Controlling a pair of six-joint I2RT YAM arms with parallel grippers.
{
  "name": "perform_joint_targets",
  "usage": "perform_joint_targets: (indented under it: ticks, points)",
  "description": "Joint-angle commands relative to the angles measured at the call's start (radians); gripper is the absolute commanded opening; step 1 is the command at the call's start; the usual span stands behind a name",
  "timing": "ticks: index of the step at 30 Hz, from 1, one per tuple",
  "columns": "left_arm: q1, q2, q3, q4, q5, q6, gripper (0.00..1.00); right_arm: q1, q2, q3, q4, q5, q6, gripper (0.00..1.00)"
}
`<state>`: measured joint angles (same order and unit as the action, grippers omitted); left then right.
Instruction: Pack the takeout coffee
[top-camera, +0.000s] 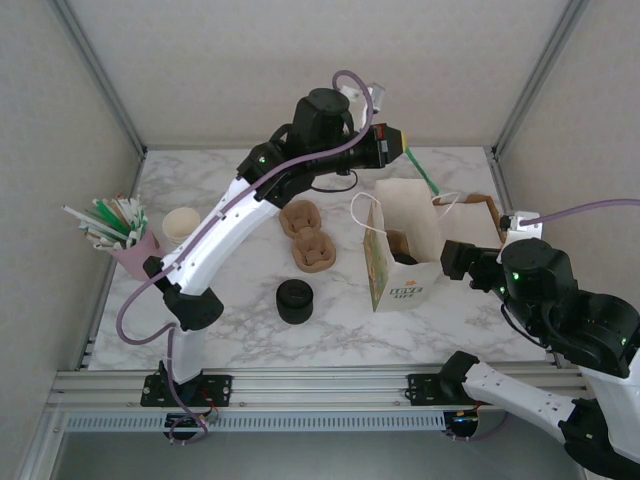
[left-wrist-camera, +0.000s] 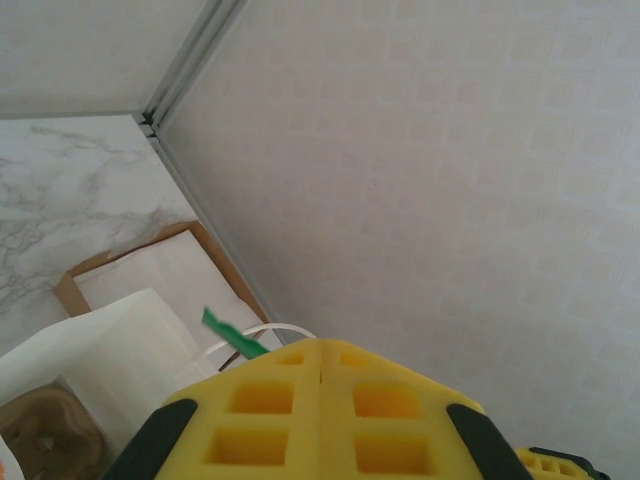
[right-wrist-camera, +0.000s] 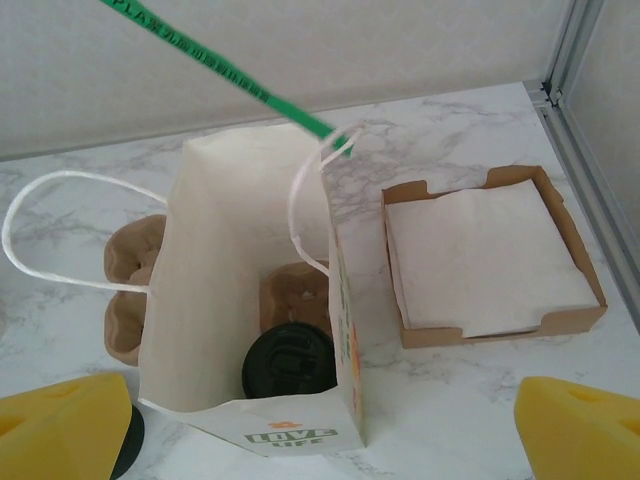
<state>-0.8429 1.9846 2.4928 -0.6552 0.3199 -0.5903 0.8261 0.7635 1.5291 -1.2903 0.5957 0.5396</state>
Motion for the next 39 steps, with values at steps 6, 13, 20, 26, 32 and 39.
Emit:
perform_joint_targets:
  ticks: [6,13,20,26,32,39]
  points:
    - [-0.001,-0.088,0.014,-0.024,-0.018,0.029,0.00,-0.004,0.013,-0.016,0.034,0.030,-0.006,0.99]
    - [-0.001,-0.092,-0.014,-0.058,-0.064,0.050,0.00,-0.004,0.029,-0.030,0.054,0.011,-0.008,0.99]
    - [0.002,-0.035,-0.014,-0.085,-0.060,0.054,0.00,-0.003,0.044,-0.033,0.066,-0.002,-0.020,0.99]
    - [0.002,0.031,-0.011,-0.123,-0.073,0.057,0.00,-0.004,0.049,-0.035,0.068,-0.007,-0.021,0.99]
    - [-0.001,0.100,-0.010,-0.157,-0.116,0.063,0.00,-0.004,0.052,-0.049,0.078,-0.017,-0.023,0.99]
    - [-0.002,0.180,0.021,-0.191,-0.162,0.075,0.00,-0.004,0.075,-0.048,0.085,-0.028,-0.038,0.99]
